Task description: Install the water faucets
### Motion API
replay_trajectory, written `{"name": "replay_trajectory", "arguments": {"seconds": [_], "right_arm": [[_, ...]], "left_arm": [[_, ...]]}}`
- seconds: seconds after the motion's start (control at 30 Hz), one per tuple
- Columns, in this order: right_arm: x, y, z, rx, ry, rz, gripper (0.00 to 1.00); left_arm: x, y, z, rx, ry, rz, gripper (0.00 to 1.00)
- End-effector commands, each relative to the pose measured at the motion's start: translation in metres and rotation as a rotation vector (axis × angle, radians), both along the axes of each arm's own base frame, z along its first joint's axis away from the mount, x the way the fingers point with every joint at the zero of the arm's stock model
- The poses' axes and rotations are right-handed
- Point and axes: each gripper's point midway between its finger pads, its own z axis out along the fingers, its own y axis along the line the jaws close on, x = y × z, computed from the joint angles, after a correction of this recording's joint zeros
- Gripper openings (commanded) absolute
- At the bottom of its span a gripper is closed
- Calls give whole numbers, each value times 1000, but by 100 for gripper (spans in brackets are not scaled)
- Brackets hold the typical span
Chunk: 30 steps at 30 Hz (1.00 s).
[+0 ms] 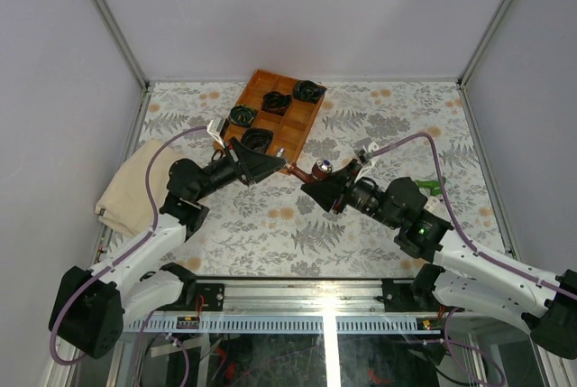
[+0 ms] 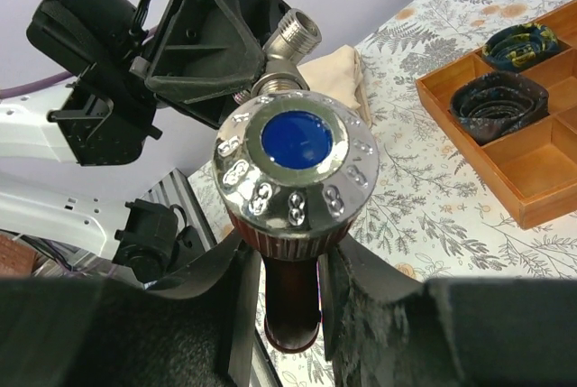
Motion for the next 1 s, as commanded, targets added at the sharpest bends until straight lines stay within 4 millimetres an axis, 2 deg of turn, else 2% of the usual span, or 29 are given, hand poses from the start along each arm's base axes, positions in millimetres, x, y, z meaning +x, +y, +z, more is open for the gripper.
{"name": "replay_trajectory", "arguments": {"seconds": [0.0, 0.13, 0.23, 0.37, 0.53, 0.97], "right_arm": [[-1, 0, 9, -7, -51, -5, 0], [-4, 3, 17, 19, -54, 15, 0], [-5, 6, 15, 23, -37, 26, 0], [1, 3, 15, 108, 51, -19, 0], [-11, 10, 30, 238, 109, 55, 0], [-15, 8, 49, 331, 176, 109, 0]], "left_arm": [[-15, -4, 26, 15, -113, -29, 0], [-17, -5, 26, 17, -117, -43, 0], [-17, -5, 25, 20, -121, -40, 0], [-16, -4, 24, 30, -147, -25, 0], [-16, -5, 22, 46, -180, -13, 0], [-47, -12, 26, 119, -395, -192, 0]]}}
